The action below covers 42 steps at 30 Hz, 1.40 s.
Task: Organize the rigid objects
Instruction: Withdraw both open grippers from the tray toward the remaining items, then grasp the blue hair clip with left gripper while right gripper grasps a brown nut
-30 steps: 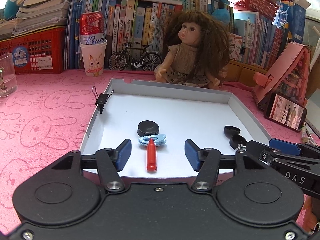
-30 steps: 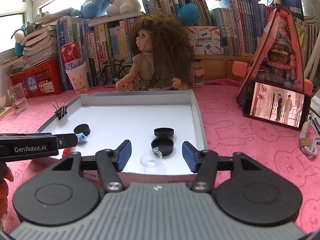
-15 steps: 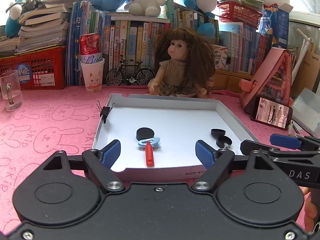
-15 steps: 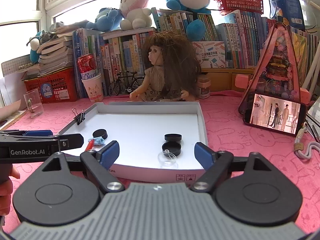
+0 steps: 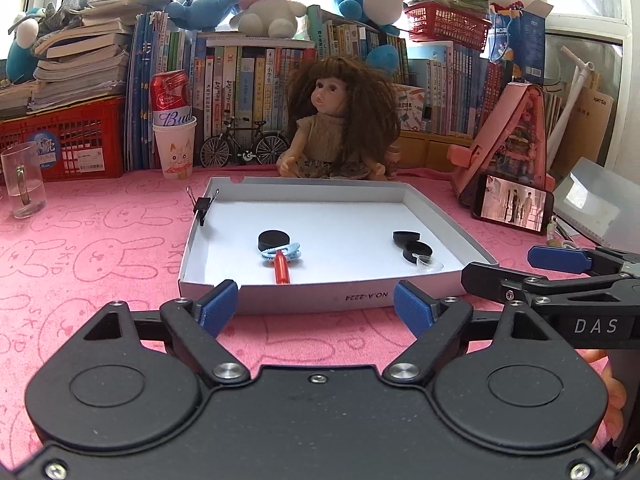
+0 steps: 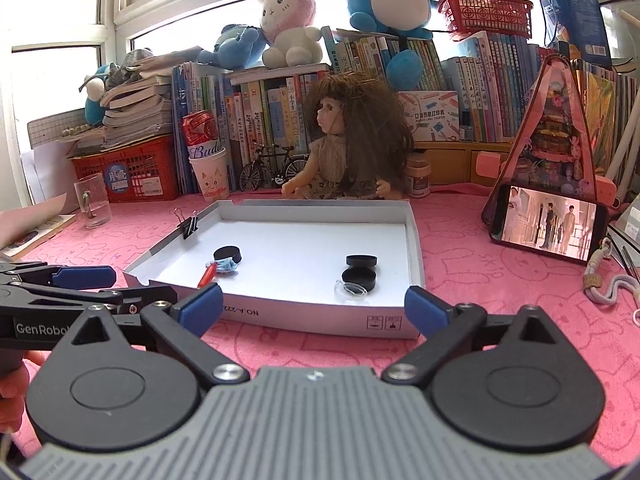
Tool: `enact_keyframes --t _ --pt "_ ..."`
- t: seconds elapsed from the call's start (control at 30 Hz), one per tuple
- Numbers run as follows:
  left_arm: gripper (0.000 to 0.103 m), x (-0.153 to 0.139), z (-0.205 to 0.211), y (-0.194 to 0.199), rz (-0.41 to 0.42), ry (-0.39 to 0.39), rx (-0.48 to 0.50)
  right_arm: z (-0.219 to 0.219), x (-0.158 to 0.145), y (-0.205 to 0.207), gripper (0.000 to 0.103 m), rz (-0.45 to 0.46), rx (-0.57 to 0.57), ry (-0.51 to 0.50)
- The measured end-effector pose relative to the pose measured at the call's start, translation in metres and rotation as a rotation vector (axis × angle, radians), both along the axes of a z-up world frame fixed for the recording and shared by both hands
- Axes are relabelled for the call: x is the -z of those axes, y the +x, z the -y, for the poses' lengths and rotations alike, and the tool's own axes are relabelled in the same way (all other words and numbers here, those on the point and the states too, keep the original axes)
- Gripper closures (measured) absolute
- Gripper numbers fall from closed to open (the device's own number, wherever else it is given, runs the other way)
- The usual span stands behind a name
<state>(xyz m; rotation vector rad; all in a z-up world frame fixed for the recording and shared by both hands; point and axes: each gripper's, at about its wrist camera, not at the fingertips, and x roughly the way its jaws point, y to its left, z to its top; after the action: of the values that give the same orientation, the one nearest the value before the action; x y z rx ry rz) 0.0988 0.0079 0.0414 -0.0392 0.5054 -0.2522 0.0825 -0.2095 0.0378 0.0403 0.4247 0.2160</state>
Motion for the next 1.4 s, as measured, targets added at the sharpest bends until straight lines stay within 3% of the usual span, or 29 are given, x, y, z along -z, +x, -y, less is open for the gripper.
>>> enact_keyframes --t 0.97,1.1,1.2,1.3,1.4 --pt "0.018 0.022 -0.014 -0.067 -0.051 0.000 -0.004 0.006 0.030 -0.061 0.000 -0.024 -0.046 -0.035" --pt "0.018 0.023 -0.021 -0.084 -0.085 -0.037 -0.017 -0.001 0.031 -0.079 0.007 0.006 -0.091 -0.082" --pt "0.019 0.026 -0.022 -0.098 -0.081 -0.020 -0.018 -0.004 0.033 -0.088 0.014 0.003 -0.109 -0.096" --pt "0.026 0.031 -0.020 -0.109 -0.095 0.008 -0.007 -0.005 0.038 -0.091 0.022 -0.016 -0.120 -0.101" --pt "0.043 0.034 -0.018 -0.115 -0.133 0.015 0.014 -0.008 0.042 -0.094 0.028 -0.032 -0.143 -0.095"
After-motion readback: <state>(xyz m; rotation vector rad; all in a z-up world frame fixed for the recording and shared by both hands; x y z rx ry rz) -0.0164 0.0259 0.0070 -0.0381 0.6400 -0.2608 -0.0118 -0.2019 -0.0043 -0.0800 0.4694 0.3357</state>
